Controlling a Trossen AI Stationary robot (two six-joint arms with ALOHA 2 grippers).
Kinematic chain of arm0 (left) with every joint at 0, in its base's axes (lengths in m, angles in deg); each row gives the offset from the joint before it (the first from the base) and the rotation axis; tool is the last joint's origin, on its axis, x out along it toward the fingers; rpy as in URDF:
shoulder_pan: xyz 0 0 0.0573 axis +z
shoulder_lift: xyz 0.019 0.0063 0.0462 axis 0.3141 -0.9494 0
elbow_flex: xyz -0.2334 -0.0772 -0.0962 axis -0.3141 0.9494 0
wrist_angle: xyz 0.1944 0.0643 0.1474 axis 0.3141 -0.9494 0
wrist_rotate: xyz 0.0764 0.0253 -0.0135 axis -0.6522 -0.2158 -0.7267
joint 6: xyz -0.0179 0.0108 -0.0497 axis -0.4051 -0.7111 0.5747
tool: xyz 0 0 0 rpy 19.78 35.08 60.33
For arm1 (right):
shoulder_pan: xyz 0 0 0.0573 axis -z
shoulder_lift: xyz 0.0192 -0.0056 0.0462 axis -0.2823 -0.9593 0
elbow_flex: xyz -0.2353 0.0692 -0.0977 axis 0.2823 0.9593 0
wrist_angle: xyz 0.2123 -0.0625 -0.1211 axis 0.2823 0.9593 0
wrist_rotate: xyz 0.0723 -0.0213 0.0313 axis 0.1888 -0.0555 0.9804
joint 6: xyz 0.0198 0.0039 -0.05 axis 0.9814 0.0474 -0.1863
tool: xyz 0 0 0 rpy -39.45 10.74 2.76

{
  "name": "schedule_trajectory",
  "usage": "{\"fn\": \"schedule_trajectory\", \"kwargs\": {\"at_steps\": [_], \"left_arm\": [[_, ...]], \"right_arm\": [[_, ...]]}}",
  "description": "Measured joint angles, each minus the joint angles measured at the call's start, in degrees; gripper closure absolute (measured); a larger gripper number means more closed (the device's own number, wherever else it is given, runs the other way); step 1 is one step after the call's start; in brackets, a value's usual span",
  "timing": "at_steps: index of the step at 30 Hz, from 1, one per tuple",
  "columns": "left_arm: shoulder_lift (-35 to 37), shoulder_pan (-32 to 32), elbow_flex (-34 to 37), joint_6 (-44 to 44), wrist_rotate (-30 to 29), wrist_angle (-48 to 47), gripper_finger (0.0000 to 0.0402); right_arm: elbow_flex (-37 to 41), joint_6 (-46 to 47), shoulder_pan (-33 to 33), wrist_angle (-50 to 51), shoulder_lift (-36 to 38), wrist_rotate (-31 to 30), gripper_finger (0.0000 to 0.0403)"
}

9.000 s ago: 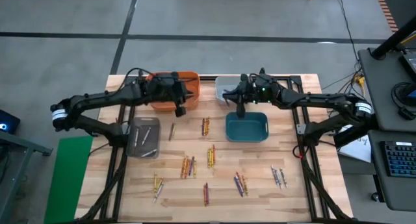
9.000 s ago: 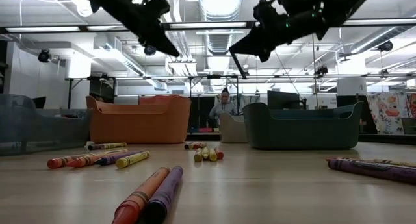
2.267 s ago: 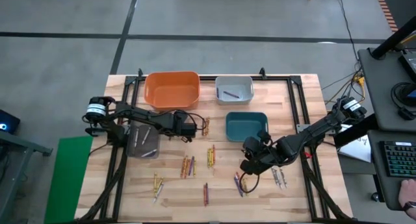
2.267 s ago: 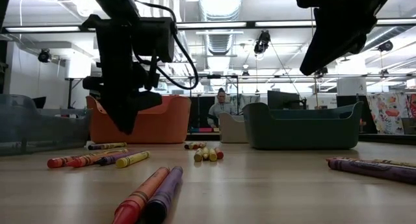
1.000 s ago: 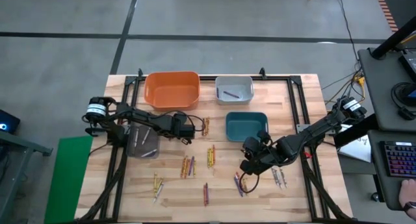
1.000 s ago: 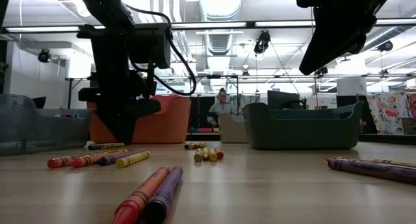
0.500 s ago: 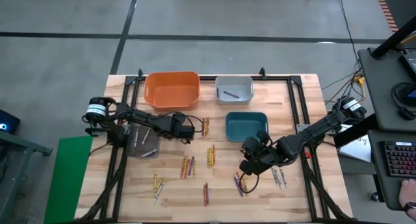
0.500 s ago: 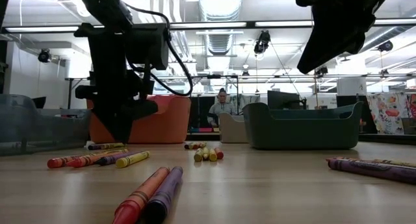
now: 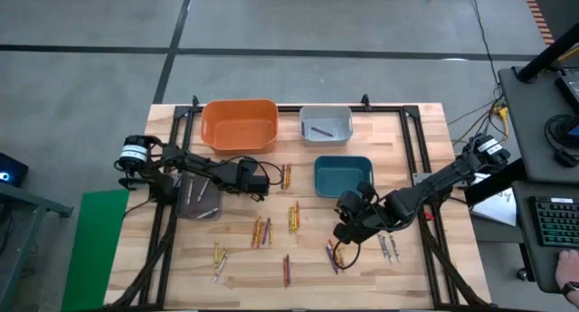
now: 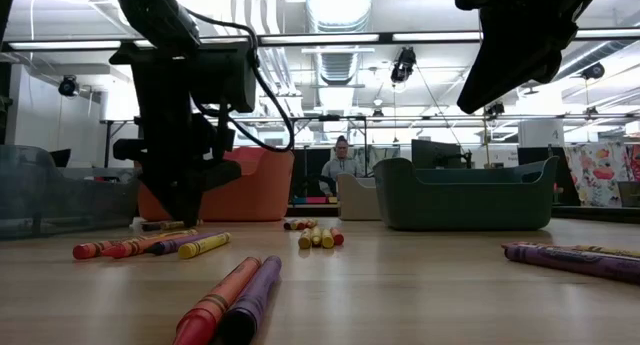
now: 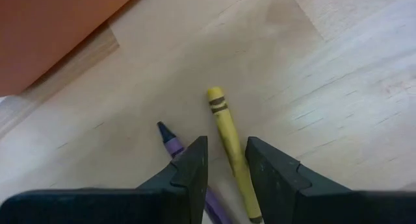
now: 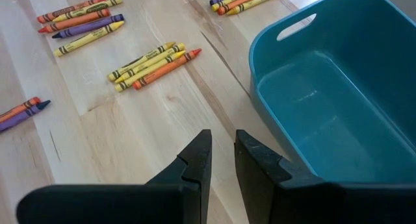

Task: Sort crayons
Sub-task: Put the yellow crayon into the orange bin

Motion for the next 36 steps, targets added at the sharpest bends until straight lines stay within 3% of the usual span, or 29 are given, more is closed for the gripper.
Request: {"fn": "schedule_trajectory", "kwargs": {"at_steps": [10, 24, 30, 36], "left_arm": [[0.0, -1.5, 0.2, -0.4, 0.6, 3.0, 0.0315], [0.1, -2.5, 0.5, -0.7, 1.2, 5.1, 0.0394], [1.8, -4.6, 0.1, -5.9, 1.2, 6.8, 0.0399], [8.6, -6.5, -0.3, -17.8, -0.9, 16.6, 0.0400]], "right_arm": [[0.0, 0.0, 0.0, -0.2, 0.0, 0.0, 0.0346], [0.0, -0.1, 0.0, -0.3, 0.0, 0.7, 0.0346], [0.0, -2.9, -0.4, -0.3, 0.0, 0.9, 0.0346], [0.1, -6.2, -1.1, -2.4, 0.0, -0.7, 0.0346]]}}
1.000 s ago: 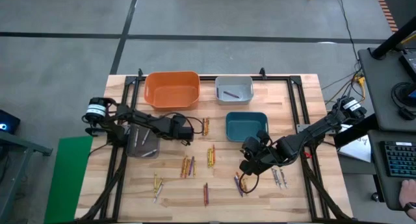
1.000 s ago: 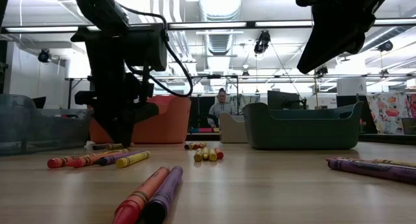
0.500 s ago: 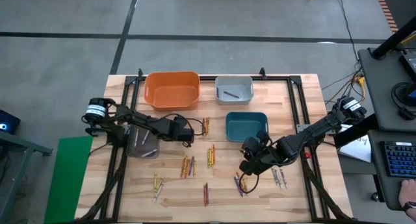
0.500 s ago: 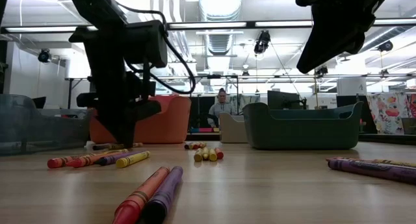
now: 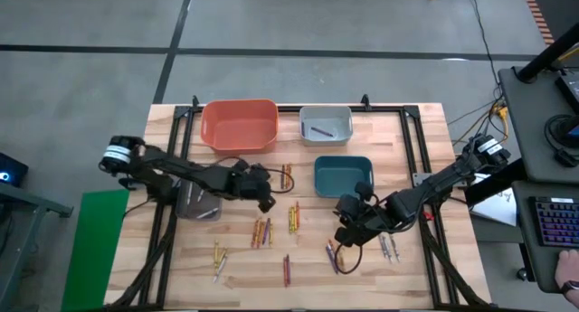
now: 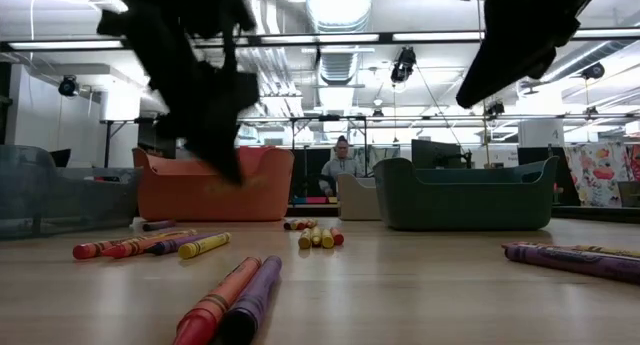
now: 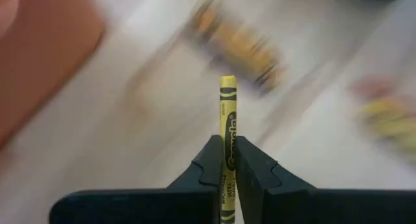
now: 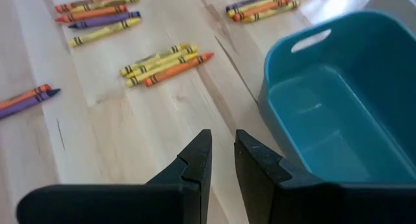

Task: Sort crayons
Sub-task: Put the yellow crayon into the orange bin

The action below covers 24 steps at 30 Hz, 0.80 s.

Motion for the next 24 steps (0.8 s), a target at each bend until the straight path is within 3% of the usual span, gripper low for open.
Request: {"fn": "schedule_trajectory", "kwargs": {"at_steps": [5, 8, 11, 17, 22, 24], "left_arm": [[7.1, -1.2, 0.6, -16.6, 0.1, 12.3, 0.0401], [10.7, -1.5, 1.8, -28.6, 4.9, 21.6, 0.0401], [14.3, -1.0, 2.3, -34.4, 7.6, 25.0, 0.0401], [23.0, 6.5, 2.3, -40.2, 7.3, 14.7, 0.0401], [26.3, 21.1, 2.3, -42.9, 7.5, 5.8, 0.0401], [26.1, 27.9, 2.3, -44.8, 10.2, 4.8, 0.0401]], "right_arm": [[0.1, -6.6, -1.0, -5.1, 0.0, -3.3, 0.0346], [0.1, -12.9, -1.0, -9.5, 0.1, -4.6, 0.0346], [0.1, -18.7, -0.5, -12.1, 0.7, -4.8, 0.0346], [0.1, -29.2, 4.3, -12.5, 6.0, -4.8, 0.0346], [0.1, -37.6, 14.9, -12.6, 11.4, -4.8, 0.0346], [0.1, -41.0, 20.7, -12.6, 12.2, -4.8, 0.0346]]}}
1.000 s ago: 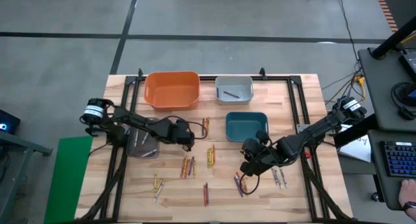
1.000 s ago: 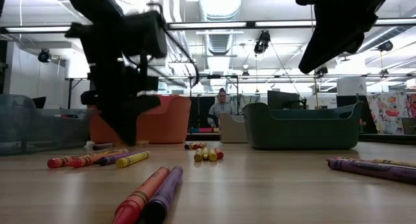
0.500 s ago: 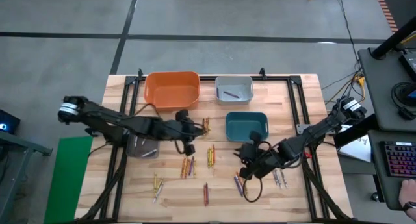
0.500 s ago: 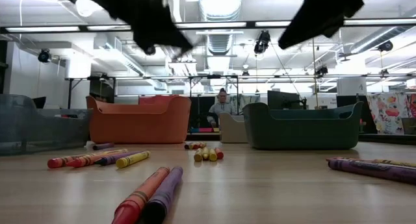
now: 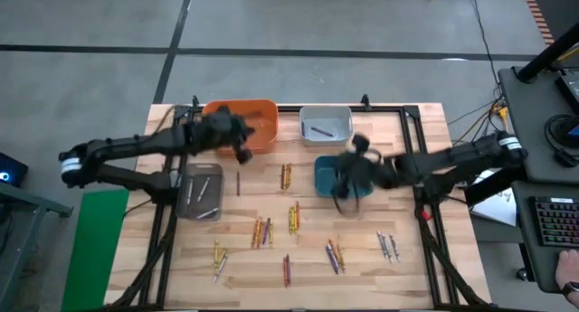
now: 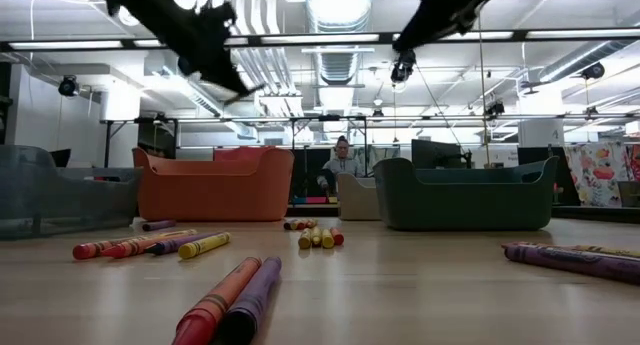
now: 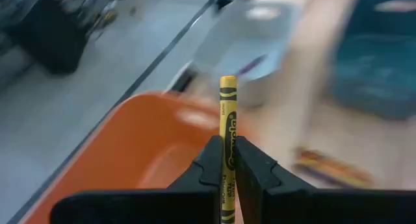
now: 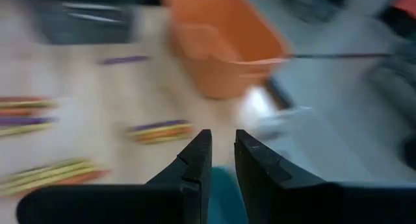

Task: Sort crayons
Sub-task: Put the yellow crayon into the orange bin

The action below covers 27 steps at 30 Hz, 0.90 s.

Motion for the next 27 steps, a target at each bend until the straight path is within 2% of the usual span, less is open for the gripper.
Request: {"fn": "schedule_trajectory", "kwargs": {"at_steps": [4, 7, 9, 14, 17, 23, 27], "left_arm": [[-1.9, 11.4, 0.0, -4.5, 11.3, 0.2, 0.0401], [-3.2, 17.1, 0.0, -5.2, 16.5, -0.2, 0.0402], [-4.1, 19.8, 0.0, -4.0, 17.2, -1.0, 0.0402], [-5.9, 23.8, -0.9, 2.7, 18.4, -8.5, 0.0402], [-6.6, 23.8, -1.4, 5.6, 18.7, -9.5, 0.0402], [-9.3, 24.5, -1.4, 5.1, 21.3, -8.9, 0.0402], [-13.6, 25.1, -1.4, -1.5, 21.3, -5.3, 0.0402]], "right_arm": [[0.1, -4.9, 12.3, -0.1, 0.1, 1.3, 0.0346], [0.1, -4.6, 21.3, -1.4, -0.1, 8.6, 0.0346], [-0.1, -0.4, 27.3, -2.6, -0.2, 15.7, 0.0346], [-0.4, 18.5, 39.6, -4.6, -0.2, 35.5, 0.0346], [-0.4, 26.2, 43.5, -4.6, -0.2, 42.1, 0.0346], [-0.4, 30.1, 45.6, -4.6, -0.2, 42.3, 0.0346], [-0.4, 31.1, 45.7, -4.6, -1.1, 37.7, 0.0346]]}}
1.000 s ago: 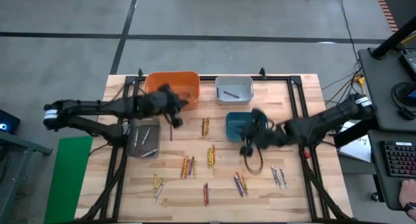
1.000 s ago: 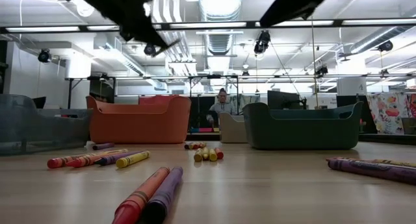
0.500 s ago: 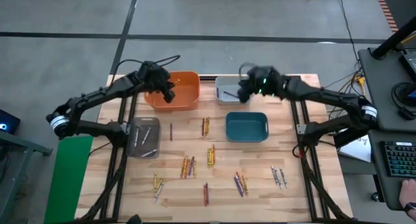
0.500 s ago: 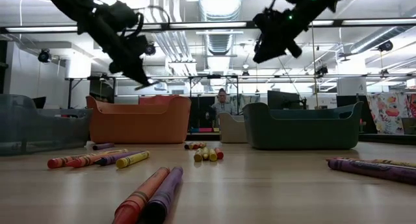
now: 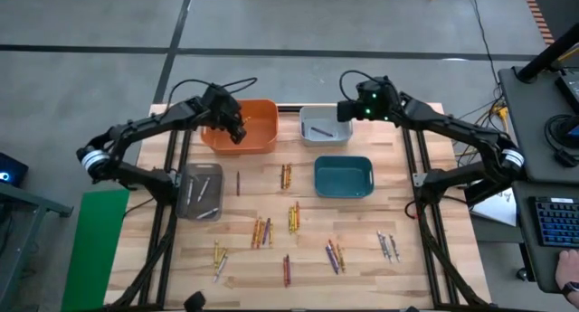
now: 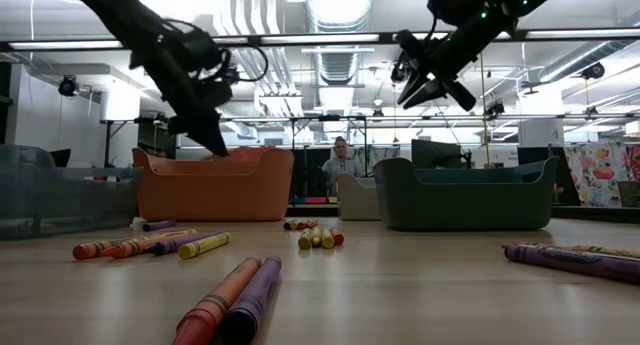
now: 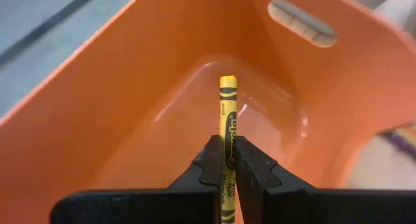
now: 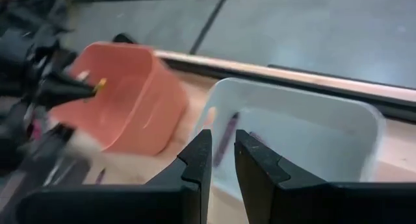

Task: Sort crayons
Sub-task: Put the yellow crayon into the orange bin, then put the white crayon into the black bin

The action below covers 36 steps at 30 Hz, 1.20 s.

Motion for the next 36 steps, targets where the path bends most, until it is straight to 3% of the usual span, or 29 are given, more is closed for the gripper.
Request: {"fn": "schedule_trajectory", "kwargs": {"at_steps": [6, 15, 23, 28, 32, 36], "left_arm": [[-10.2, 0.5, -7.0, -10.4, 0.1, -4.2, 0.0401], [-19.2, 4.2, -15.4, -13.5, 0.0, -13.5, 0.0384], [-18.4, 4.9, -16.3, -13.9, 0.0, -14.2, 0.0331], [-17.6, 4.9, -16.3, -12.5, 0.4, -13.9, 0.0316], [-14.9, 4.9, -17.9, -11.8, 7.0, -12.2, 0.0313], [-11.2, 4.8, -21.1, -11.4, 14.0, -8.4, 0.0313]], "right_arm": [[0.0, 5.4, 0.0, -0.1, -1.4, -1.9, 0.0346], [-1.2, 7.7, -0.1, 0.0, -1.6, -0.9, 0.0346], [-4.4, 18.6, -1.9, 2.0, -1.6, 16.0, 0.0346], [-6.6, 28.1, -8.3, 4.6, -1.6, 25.1, 0.0346], [-8.5, 32.9, -16.8, 10.6, -1.6, 29.0, 0.0346], [-9.2, 37.0, -26.5, 20.3, -1.5, 29.3, 0.0346]]}}
